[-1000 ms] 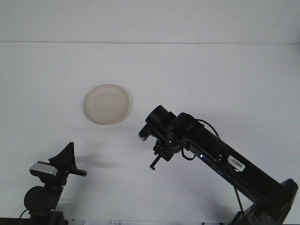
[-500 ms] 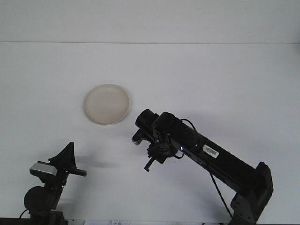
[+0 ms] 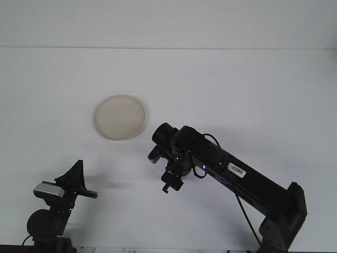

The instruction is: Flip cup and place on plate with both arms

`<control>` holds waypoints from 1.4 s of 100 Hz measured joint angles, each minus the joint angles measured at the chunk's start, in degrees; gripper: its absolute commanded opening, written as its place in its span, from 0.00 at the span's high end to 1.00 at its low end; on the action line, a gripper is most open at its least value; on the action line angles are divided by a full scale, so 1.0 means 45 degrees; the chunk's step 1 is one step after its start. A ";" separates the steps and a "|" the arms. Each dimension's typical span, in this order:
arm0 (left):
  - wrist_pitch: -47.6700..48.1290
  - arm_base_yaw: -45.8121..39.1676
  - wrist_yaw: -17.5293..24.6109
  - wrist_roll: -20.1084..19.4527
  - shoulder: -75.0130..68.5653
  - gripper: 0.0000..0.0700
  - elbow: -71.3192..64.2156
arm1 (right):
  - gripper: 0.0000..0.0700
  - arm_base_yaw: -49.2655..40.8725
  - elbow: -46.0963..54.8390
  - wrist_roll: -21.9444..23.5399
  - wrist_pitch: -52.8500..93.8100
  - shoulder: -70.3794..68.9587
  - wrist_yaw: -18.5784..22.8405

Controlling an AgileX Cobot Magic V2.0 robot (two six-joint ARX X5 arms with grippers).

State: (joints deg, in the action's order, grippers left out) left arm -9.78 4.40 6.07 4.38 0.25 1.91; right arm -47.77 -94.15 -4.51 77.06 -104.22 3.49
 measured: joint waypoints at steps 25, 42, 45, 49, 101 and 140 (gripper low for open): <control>0.0000 -0.0005 0.0000 0.0000 0.0000 0.98 0.0000 | 0.33 0.0495 -0.0884 -0.0039 -0.0005 0.0325 0.0233; 0.0000 0.0000 0.0000 0.0000 0.0000 0.98 0.0000 | 0.33 0.1603 -0.0996 -0.0049 -0.0005 0.1807 0.0233; 0.0005 0.0000 -0.0005 0.0000 0.0000 0.98 0.0000 | 0.33 0.1904 -0.0996 -0.0049 -0.0005 0.2147 0.0228; 0.0005 0.0000 0.0000 0.0000 0.0000 0.98 0.0000 | 0.33 0.2365 -0.1005 -0.0049 -0.0005 0.2584 0.0228; 0.0000 0.0000 0.0000 0.0000 0.0000 0.98 0.0000 | 0.33 0.9690 0.4940 0.0549 -0.5824 1.0292 -0.0345; 0.0000 0.0000 -0.0005 0.0010 0.0000 0.98 0.0000 | 0.86 1.0035 1.0083 0.1001 -0.7567 1.5752 -0.0146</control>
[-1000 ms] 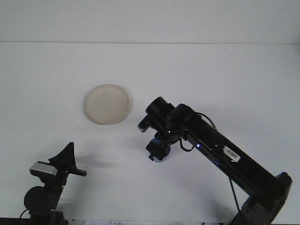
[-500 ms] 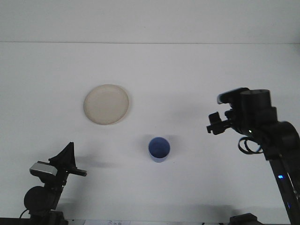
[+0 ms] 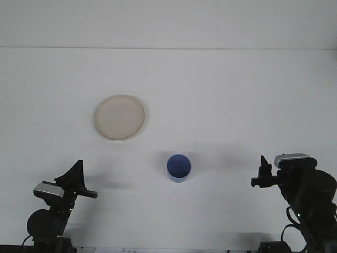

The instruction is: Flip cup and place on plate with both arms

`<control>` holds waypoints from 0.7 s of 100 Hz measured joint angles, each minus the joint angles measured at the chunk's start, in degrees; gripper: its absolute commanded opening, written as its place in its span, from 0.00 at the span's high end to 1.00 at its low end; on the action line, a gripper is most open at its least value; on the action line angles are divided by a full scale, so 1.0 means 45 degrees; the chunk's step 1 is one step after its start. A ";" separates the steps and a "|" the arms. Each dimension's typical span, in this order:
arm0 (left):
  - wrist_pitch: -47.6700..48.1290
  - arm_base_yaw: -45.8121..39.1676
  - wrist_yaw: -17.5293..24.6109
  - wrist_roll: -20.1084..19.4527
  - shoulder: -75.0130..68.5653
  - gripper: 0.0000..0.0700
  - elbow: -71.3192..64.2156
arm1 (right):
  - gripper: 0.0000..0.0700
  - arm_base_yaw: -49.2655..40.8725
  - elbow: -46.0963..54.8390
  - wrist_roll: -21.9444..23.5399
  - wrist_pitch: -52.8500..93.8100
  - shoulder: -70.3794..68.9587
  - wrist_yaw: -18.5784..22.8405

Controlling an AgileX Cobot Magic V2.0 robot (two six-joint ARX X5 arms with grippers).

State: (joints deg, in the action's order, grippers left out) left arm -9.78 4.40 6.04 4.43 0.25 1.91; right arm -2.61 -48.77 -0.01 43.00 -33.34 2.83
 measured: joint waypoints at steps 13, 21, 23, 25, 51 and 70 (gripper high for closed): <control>-0.0019 0.0000 0.0005 0.0005 0.0000 0.98 0.0000 | 1.00 0.0000 0.0214 0.0000 -0.0044 0.0631 -0.0019; 0.0024 0.0000 0.0005 0.0165 0.0000 0.98 0.0015 | 1.00 0.0000 0.0214 0.0005 -0.0282 0.0763 -0.0019; 0.0092 0.0000 0.0005 0.0219 0.0000 0.98 0.0029 | 1.00 0.0000 0.0214 0.0000 -0.0321 0.0763 -0.0015; 0.0282 0.0000 0.0005 0.0262 0.0000 0.98 0.0087 | 1.00 0.0000 0.0214 0.0005 -0.0345 0.0758 -0.0019; 0.3502 0.0000 -0.0389 0.0767 0.1200 0.98 0.3968 | 1.00 0.0000 0.0214 0.0000 -0.0393 0.0714 -0.0019; 0.6441 -0.0005 -0.0389 0.0797 0.4007 0.98 0.7970 | 1.00 0.0000 0.0214 0.0005 -0.0408 0.0714 -0.0019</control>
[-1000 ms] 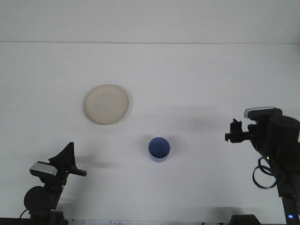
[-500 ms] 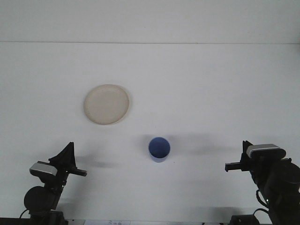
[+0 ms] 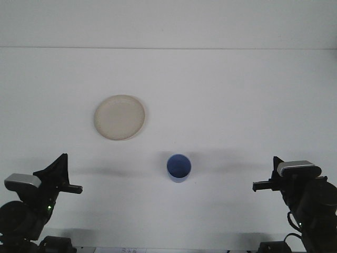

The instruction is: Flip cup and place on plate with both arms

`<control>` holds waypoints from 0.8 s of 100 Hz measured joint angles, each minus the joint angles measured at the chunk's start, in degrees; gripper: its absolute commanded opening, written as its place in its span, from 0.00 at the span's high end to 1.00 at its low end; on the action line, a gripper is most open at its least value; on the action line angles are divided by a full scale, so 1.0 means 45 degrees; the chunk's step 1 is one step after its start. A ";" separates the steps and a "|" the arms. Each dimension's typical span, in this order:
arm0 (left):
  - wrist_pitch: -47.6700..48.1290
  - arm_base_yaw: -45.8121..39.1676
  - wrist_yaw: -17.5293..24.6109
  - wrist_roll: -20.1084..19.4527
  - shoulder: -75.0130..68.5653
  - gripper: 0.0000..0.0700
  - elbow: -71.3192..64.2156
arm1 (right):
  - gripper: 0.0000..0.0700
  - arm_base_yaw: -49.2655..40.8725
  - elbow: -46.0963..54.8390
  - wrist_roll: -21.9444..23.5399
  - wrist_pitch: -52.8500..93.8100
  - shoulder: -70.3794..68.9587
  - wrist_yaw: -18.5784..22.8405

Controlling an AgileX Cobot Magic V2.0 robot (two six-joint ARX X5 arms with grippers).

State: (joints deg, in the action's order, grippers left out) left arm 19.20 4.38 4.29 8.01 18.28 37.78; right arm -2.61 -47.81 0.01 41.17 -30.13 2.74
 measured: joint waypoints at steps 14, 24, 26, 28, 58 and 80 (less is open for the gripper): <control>0.2846 0.0005 0.0005 -0.0316 0.2652 0.98 0.2890 | 1.00 0.0000 0.0000 -0.0005 -0.0005 0.0000 0.0000; 0.4872 0.0005 0.0034 -0.0364 0.4449 0.98 0.4585 | 1.00 0.0000 0.0000 0.0000 -0.0049 0.0000 0.0000; 0.5197 0.0005 0.0039 -0.0374 0.4765 0.98 0.4852 | 1.00 0.0000 0.0000 -0.0005 -0.0053 0.0000 0.0000; 0.5459 0.0005 0.0044 -0.0379 0.5061 0.98 0.5085 | 1.00 0.0000 0.0000 0.0000 -0.0053 0.0000 0.0000; 0.5921 0.0005 0.0044 -0.0141 0.6581 0.93 0.5736 | 1.00 0.0000 0.0000 0.0000 -0.0053 0.0000 0.0000; 0.5688 0.0005 0.1341 0.0058 0.6596 0.39 0.5736 | 1.00 0.0000 0.0000 0.0000 -0.0053 0.0000 0.0000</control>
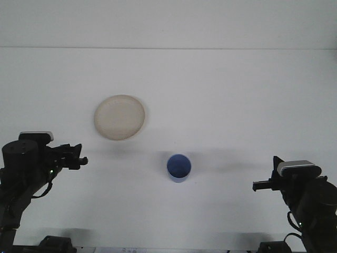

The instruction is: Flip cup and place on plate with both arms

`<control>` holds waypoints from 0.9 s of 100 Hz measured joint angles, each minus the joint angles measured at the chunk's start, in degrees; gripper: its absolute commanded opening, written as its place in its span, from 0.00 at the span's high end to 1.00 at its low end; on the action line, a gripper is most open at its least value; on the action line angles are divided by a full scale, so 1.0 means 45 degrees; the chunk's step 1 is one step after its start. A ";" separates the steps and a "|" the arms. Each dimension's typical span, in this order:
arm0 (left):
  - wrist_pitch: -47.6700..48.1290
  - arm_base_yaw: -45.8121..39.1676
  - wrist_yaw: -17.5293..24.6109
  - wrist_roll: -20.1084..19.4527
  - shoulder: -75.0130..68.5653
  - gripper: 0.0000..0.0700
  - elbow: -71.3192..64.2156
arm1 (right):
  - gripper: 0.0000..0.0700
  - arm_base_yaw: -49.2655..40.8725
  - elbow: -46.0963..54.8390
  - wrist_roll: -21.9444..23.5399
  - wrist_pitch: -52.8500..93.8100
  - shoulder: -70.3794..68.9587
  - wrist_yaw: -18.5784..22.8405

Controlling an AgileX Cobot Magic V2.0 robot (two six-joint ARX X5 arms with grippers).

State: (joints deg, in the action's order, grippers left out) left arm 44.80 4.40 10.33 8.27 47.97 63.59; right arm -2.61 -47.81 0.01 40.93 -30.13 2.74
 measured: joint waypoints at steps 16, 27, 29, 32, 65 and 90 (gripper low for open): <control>0.0092 0.0199 0.1831 -0.0005 0.0170 0.38 0.0010 | 1.00 0.0000 0.0000 0.0000 0.0000 0.0000 0.0000; 0.0121 0.1010 0.1982 0.0063 0.0865 0.38 0.0228 | 1.00 0.0000 0.0000 0.0005 0.0000 0.0000 0.0000; 0.0112 0.1219 0.1991 0.0097 0.1064 0.38 0.0296 | 1.00 0.0000 0.0000 0.0010 0.0000 0.0000 0.0000; 0.0112 0.1559 0.1996 0.0180 0.1384 0.38 0.0398 | 1.00 0.0000 0.0000 0.0010 0.0000 0.0000 0.0000; -0.0282 0.5693 0.1763 0.0593 0.6076 0.38 0.2307 | 1.00 0.0000 0.0000 0.0019 0.0000 0.0000 0.0024; -0.0806 0.7354 0.1681 0.0515 0.8947 0.38 0.3949 | 1.00 0.0000 0.0000 0.0024 0.0000 0.0000 0.0024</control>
State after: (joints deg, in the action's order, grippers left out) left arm 41.17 37.50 17.89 10.59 88.23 81.36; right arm -2.61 -47.81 0.12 40.93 -30.13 2.85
